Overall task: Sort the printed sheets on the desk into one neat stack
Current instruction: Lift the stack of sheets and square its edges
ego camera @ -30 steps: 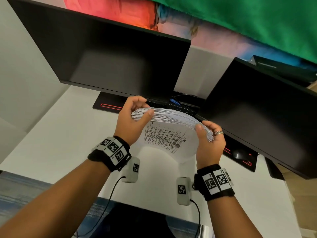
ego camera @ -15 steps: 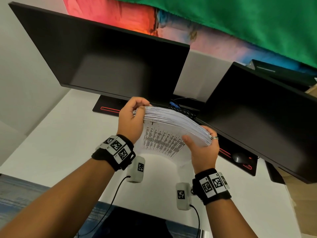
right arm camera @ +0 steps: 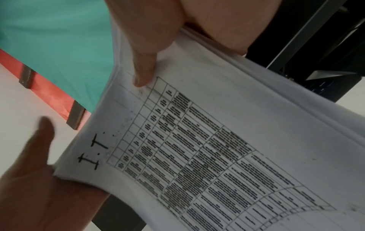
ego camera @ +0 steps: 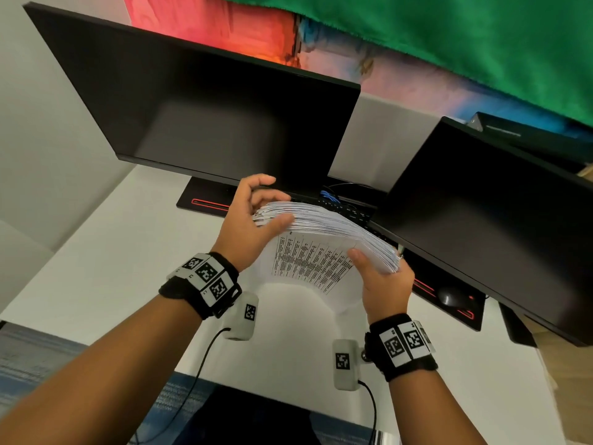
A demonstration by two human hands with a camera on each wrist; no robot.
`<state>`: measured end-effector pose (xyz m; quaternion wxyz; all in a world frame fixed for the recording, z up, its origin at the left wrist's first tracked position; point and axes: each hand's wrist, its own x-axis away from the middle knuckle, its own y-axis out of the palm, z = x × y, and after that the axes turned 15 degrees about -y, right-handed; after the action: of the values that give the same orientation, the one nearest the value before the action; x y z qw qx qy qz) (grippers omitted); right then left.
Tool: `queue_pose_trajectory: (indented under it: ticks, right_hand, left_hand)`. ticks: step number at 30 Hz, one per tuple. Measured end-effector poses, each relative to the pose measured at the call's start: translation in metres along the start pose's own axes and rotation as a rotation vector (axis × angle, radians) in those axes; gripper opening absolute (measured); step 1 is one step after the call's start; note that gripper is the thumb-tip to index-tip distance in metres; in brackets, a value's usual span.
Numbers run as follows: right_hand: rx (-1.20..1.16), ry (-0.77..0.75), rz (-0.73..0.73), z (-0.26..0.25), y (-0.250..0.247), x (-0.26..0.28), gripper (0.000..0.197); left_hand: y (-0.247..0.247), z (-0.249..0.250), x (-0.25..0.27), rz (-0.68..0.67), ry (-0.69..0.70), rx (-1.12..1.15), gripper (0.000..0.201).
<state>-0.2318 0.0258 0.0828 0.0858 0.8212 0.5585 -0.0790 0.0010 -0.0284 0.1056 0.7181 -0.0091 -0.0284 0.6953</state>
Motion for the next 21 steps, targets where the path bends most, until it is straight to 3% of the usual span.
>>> queue_pose_trajectory:
  ticks: [3, 5, 8, 10, 15, 21]
  right_hand:
    - [-0.006, 0.013, -0.008, 0.0, -0.004, -0.003, 0.02]
    - [0.005, 0.023, 0.001, -0.002, -0.004, -0.006, 0.022]
    - [0.01, -0.012, 0.016, -0.007, -0.003, -0.009, 0.024]
    - [0.003, -0.056, 0.043, -0.012, -0.003, -0.009, 0.023]
    - [0.033, -0.04, -0.002, -0.004, -0.007, 0.01, 0.04]
    - [-0.022, -0.051, 0.048, -0.007, -0.007, 0.01, 0.044]
  left_hand:
    - [-0.017, -0.012, 0.004, -0.168, -0.056, -0.092, 0.099]
    - [-0.02, -0.02, 0.005, -0.14, -0.085, -0.162, 0.087]
    - [-0.014, -0.022, 0.002, 0.015, -0.026, -0.274, 0.034]
    - [-0.009, -0.016, 0.005, 0.052, -0.004, -0.22, 0.023]
    - [-0.001, -0.028, 0.022, -0.114, -0.116, -0.077, 0.057]
    - [0.009, -0.025, 0.022, -0.036, -0.079, -0.002, 0.044]
